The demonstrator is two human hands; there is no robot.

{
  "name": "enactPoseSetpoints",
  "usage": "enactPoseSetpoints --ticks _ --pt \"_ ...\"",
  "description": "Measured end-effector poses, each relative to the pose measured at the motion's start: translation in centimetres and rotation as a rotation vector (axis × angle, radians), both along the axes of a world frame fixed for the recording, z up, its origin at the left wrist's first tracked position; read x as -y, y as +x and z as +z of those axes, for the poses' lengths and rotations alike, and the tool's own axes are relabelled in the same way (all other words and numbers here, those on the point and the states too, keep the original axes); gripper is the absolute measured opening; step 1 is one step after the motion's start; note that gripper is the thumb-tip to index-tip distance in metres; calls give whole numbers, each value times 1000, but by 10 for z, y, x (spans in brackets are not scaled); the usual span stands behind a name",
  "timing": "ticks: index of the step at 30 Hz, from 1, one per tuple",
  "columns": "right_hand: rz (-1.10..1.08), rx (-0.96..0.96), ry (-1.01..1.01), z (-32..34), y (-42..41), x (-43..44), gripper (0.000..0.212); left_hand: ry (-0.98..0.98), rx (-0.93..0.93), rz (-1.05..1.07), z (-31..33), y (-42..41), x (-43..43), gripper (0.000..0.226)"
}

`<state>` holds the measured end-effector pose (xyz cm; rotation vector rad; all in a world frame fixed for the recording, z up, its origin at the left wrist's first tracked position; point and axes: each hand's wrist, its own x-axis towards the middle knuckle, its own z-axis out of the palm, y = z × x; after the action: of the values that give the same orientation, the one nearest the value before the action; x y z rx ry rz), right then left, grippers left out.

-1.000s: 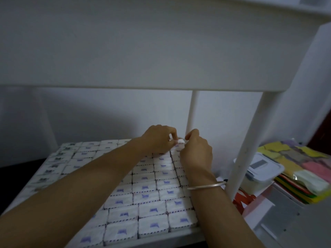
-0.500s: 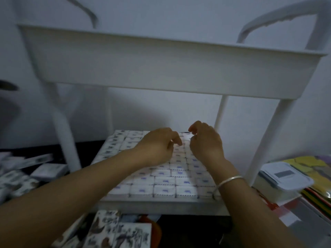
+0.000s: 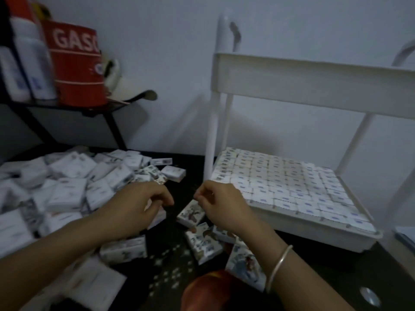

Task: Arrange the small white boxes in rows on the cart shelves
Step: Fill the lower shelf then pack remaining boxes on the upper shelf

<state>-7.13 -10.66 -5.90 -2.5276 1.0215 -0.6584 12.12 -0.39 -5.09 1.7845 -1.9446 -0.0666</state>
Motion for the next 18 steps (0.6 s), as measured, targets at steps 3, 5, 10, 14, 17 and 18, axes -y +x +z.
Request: enactPoseSetpoints --ticks 3,5,10,14,17,18 --pt "26 -12 -4 -11 32 -4 18 -15 -9 104 1 25 -15 38" --pt "38 -21 -35 -14 50 -3 23 -46 -23 159 4 38 -19 35" --pt "31 -8 1 -14 94 8 26 -85 5 275 12 68 -7 26" --pt "-20 10 103 -13 121 18 24 -25 61 366 18 90 15 35" --pt "-31 17 90 -14 132 22 23 127 187 357 22 100 31 52" --pt "-31 15 85 -14 135 22 24 182 244 349 23 102 36 59"
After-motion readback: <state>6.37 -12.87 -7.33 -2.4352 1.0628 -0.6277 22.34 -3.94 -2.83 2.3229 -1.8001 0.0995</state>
